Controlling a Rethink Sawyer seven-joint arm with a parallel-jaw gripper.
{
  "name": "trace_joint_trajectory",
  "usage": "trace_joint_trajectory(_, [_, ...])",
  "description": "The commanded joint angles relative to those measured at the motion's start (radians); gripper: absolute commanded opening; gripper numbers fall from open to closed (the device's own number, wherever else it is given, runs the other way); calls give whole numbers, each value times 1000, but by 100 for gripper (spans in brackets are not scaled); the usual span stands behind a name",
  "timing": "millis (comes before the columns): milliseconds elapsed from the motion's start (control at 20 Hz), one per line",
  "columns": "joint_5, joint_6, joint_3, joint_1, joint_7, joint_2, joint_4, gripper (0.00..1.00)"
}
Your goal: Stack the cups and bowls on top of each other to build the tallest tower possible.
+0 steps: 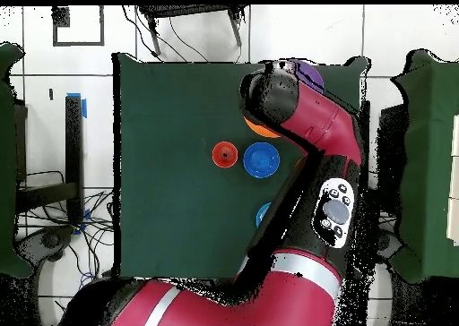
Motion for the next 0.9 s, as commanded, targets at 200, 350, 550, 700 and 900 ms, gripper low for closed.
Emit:
trace_joint_trajectory(200, [-54, -1, 134, -19, -35, 11, 94, 100])
trace_joint_trajectory(350, [-53, 0, 148, -25, -42, 4, 115, 100])
trace_joint_trajectory(550, [-56, -14, 163, -34, -51, 4, 131, 100])
trace_joint_trajectory(700, [-63, -31, 165, -40, -55, 7, 132, 100])
trace_joint_trajectory(900, [-70, -57, 177, -55, -66, 31, 110, 100])
